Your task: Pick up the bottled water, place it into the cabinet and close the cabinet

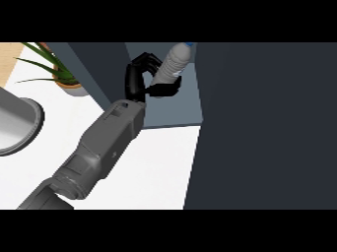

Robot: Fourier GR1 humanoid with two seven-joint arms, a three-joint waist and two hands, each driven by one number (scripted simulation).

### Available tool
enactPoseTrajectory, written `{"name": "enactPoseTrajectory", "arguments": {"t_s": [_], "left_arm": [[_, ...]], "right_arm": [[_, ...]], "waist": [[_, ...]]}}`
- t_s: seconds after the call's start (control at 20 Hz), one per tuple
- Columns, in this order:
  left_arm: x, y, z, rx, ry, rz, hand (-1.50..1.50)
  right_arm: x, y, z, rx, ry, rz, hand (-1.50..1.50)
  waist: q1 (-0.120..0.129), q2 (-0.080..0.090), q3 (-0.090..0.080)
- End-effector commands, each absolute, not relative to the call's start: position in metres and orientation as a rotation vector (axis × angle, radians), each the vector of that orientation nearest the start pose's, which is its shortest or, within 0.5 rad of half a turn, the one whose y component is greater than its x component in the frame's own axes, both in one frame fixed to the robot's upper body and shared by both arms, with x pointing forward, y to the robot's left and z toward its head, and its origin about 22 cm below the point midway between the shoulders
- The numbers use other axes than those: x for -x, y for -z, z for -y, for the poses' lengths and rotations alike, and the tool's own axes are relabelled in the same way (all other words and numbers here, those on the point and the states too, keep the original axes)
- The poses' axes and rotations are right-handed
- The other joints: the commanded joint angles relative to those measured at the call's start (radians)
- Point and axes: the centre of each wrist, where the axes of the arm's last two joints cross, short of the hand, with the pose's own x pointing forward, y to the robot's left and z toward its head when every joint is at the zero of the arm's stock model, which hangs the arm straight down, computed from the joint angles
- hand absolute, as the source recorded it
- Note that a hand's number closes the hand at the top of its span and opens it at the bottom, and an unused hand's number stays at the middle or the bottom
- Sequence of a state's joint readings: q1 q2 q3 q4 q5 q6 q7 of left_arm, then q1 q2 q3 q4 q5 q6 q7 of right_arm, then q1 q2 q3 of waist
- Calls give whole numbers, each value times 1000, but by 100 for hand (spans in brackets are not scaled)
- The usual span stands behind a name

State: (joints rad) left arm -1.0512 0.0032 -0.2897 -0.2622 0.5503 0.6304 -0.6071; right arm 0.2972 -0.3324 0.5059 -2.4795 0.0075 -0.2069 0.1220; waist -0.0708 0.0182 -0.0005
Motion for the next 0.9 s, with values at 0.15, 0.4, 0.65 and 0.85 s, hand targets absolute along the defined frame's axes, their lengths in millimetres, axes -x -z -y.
{"name": "enactPoseTrajectory", "arguments": {"t_s": [0.15, 0.4, 0.65, 0.85], "left_arm": [[-424, -24, -94, -382, 36, 1780, -150], [-426, -27, -95, -340, -4, 1782, -150], [-428, -29, -95, -296, -20, 1771, -150], [-428, -27, -98, -275, 25, 1815, -150]], "right_arm": [[-100, -163, 200, -269, -245, 1967, -150], [-106, -158, 190, -280, -256, 2003, -150], [-106, -162, 198, -281, -248, 1984, -150], [-108, -157, 191, -280, -237, 1978, -150]], "waist": [[-11, 5, 0], [-13, 7, -1], [-12, 9, 0], [0, 8, -1]]}}
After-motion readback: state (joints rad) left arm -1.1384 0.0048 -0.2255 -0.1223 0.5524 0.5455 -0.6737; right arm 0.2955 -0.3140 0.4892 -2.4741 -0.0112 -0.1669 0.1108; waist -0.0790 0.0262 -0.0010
